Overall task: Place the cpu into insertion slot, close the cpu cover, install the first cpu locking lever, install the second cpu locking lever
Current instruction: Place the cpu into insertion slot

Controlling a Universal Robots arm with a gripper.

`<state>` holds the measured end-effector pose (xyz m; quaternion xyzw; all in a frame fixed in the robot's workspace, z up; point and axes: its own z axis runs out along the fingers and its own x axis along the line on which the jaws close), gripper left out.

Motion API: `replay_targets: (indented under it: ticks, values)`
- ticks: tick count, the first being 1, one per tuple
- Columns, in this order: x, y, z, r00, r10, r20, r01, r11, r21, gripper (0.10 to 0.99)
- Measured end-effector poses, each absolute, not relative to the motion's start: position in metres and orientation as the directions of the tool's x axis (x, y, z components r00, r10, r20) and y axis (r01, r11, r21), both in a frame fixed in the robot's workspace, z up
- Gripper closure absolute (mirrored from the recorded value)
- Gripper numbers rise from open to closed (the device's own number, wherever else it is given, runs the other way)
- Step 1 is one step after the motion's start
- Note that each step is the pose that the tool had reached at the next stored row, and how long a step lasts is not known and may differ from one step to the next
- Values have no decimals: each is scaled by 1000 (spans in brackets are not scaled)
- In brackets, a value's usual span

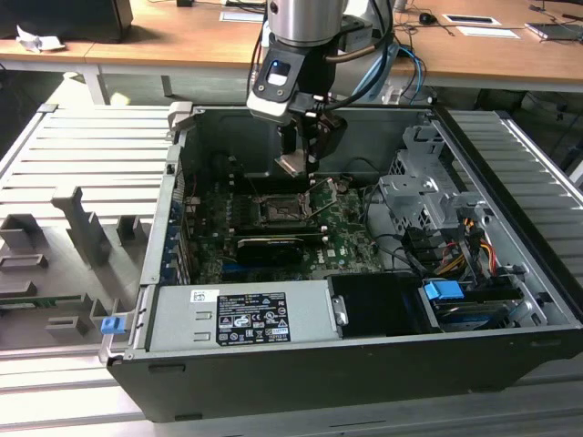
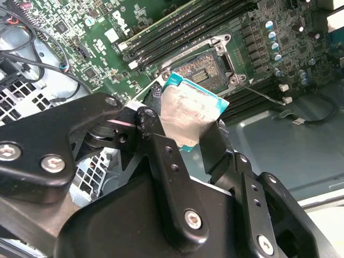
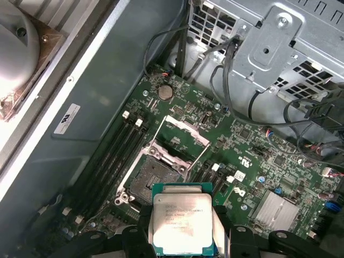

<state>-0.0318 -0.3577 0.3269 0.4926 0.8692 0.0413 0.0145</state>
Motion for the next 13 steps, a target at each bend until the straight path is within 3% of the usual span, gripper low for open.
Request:
replay_targets:
  ticks: [13]
  values:
    - [-32,-358,326,-497,867,15,865,495,86,561]
